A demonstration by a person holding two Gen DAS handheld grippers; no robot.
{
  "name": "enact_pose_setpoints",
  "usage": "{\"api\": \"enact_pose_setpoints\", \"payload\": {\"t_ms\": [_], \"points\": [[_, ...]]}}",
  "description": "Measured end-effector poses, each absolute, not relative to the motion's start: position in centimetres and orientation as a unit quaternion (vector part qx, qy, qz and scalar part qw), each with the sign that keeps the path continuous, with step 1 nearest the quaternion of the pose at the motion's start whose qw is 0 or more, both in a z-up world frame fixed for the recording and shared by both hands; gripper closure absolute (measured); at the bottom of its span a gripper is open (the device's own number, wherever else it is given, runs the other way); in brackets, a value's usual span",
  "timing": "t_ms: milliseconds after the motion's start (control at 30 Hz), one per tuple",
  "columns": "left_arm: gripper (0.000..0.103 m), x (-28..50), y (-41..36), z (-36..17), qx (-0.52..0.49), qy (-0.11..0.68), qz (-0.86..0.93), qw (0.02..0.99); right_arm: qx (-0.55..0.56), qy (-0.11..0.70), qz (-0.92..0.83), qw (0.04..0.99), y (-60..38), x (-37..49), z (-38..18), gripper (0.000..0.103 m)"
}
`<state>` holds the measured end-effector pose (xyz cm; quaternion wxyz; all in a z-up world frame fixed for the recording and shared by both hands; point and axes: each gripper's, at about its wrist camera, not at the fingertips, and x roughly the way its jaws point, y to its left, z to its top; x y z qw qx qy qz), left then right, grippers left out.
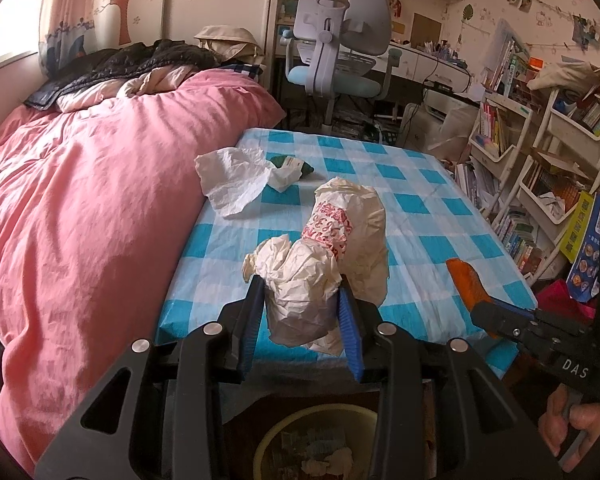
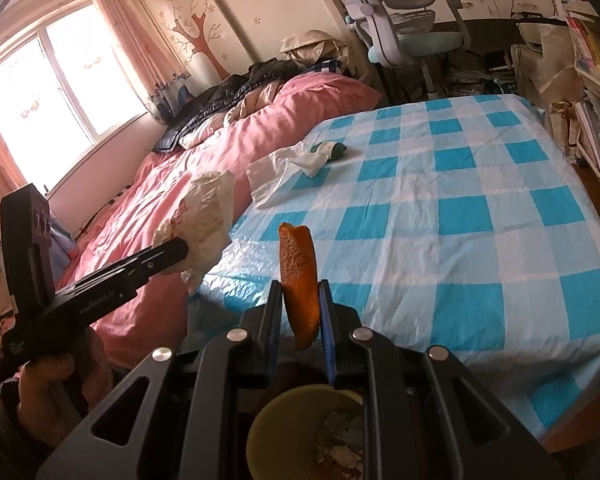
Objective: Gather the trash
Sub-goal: 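Carry the bag and the orange peel toward the yellow bin with both tools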
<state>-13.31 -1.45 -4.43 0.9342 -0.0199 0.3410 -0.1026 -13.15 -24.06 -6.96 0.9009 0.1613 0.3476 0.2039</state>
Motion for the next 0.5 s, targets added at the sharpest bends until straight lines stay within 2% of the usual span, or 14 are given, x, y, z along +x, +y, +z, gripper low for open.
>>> {"api": "enact_pose_setpoints", "payload": {"t_ms": [500], "points": [[0.069, -14.5, -1.1, -4.8, -0.023, 0.340, -0.103, 0.934, 0.158, 0.351, 0.205, 0.900, -24.0, -14.7, -7.2, 0.084]]}}
